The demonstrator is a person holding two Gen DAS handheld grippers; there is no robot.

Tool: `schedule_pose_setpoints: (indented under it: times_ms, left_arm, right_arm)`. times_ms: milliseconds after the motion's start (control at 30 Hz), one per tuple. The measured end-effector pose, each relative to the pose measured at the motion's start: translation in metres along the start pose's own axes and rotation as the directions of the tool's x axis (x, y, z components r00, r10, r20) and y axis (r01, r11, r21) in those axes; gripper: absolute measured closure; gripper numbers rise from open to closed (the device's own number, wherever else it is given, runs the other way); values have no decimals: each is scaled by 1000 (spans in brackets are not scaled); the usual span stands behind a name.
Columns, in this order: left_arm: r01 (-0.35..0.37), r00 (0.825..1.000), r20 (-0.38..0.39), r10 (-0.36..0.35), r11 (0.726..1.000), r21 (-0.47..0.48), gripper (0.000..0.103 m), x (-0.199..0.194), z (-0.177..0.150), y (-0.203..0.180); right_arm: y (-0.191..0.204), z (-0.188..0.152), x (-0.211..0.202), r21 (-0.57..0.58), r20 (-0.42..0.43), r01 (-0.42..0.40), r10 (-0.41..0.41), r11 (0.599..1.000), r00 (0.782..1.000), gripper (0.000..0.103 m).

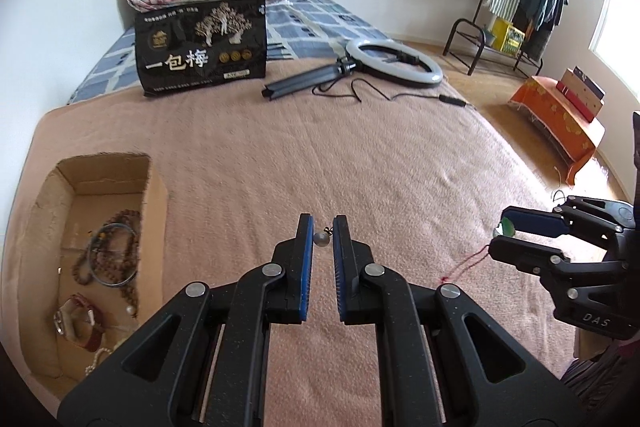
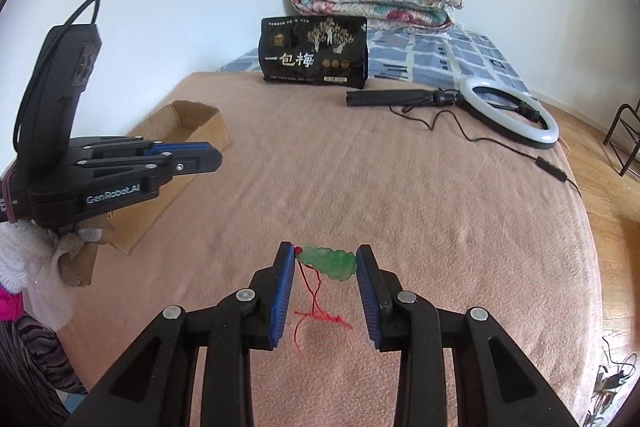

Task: Organize jewelry
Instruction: 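Carry the earring with the left gripper while the right gripper carries the pendant over the box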

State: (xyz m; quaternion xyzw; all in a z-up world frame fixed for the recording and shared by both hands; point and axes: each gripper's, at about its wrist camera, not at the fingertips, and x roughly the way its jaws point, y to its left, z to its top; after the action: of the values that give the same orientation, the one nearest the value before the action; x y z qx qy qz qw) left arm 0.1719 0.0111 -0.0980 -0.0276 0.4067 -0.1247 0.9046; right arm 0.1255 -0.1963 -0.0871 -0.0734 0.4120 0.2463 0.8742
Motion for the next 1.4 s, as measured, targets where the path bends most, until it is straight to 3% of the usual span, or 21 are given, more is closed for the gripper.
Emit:
schedule_pose_setpoints:
  times_ms: [733,1100,1400]
  left_arm:
    - [-52,992,116,50,998,18,95,-77,-12,8]
    - [-103,986,123,110,993,-64,95,-95,-19,54]
    - [-163,973,133,187,972,-170,95,-115,-22,110]
  right_arm:
    - [42,25,-14,-6,41,-18,19,1000,999,71]
    - [79,48,0,-32,47,-59,61,998,997,71]
    - [116,76,17,-68,55,-111,114,992,992,71]
